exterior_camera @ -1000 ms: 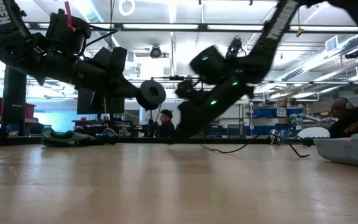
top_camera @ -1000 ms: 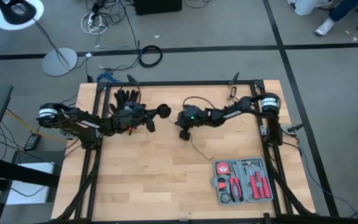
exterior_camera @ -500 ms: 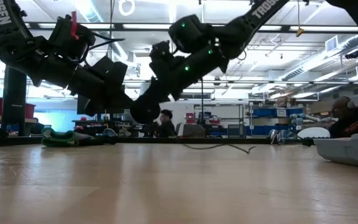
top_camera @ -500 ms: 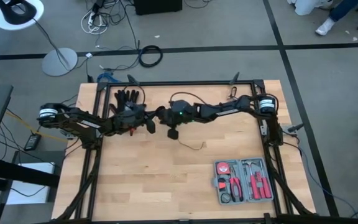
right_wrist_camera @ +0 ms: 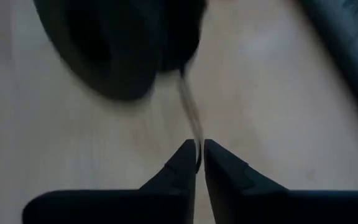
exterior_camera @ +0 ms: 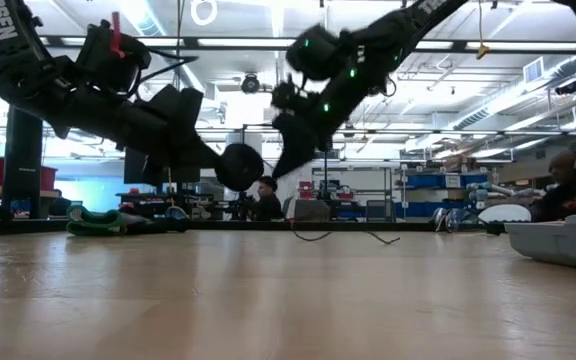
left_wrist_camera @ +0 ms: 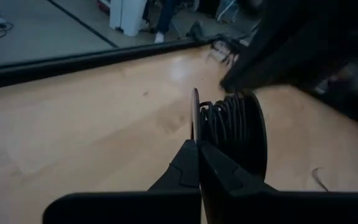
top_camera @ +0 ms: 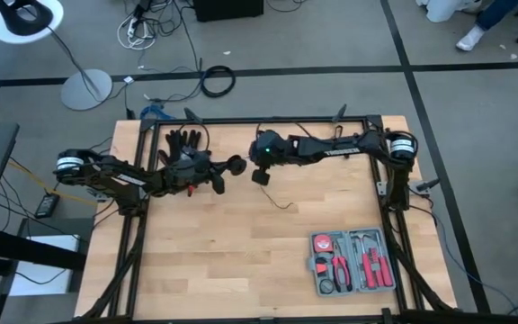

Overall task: Coil cords
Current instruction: Coil the black wire

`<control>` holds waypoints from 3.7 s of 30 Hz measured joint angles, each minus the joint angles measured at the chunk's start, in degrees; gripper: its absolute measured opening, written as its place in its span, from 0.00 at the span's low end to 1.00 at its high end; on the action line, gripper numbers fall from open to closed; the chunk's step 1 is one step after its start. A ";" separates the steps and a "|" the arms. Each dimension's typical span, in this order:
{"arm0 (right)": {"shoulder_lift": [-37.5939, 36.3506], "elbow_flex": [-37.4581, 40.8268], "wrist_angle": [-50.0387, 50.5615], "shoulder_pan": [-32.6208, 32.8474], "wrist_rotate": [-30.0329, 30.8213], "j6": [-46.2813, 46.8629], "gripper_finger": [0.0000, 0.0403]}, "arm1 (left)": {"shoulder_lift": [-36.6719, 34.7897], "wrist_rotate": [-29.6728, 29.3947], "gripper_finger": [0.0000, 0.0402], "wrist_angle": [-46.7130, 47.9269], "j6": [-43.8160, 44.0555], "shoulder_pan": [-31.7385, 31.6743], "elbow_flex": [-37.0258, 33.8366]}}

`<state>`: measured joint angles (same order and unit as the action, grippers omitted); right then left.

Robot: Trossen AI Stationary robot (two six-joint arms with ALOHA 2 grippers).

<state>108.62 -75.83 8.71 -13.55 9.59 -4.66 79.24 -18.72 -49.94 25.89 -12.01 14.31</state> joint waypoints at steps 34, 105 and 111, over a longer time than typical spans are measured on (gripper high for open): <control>-15.90 32.30 -20.22 -1.24 0.07 18.42 0.11 | 0.04 1.73 0.00 -4.64 1.27 0.02 0.00; -1.73 33.53 -49.83 3.24 -8.34 20.12 0.23 | 0.04 1.85 0.00 -11.78 -1.67 0.00 1.66; -1.73 32.76 -49.63 3.22 -10.51 20.14 0.19 | 0.04 1.13 0.00 -11.20 -2.93 0.01 2.10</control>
<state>106.89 -43.07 -40.92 -10.33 -0.92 15.48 79.29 -17.58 -61.14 22.97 -12.00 16.40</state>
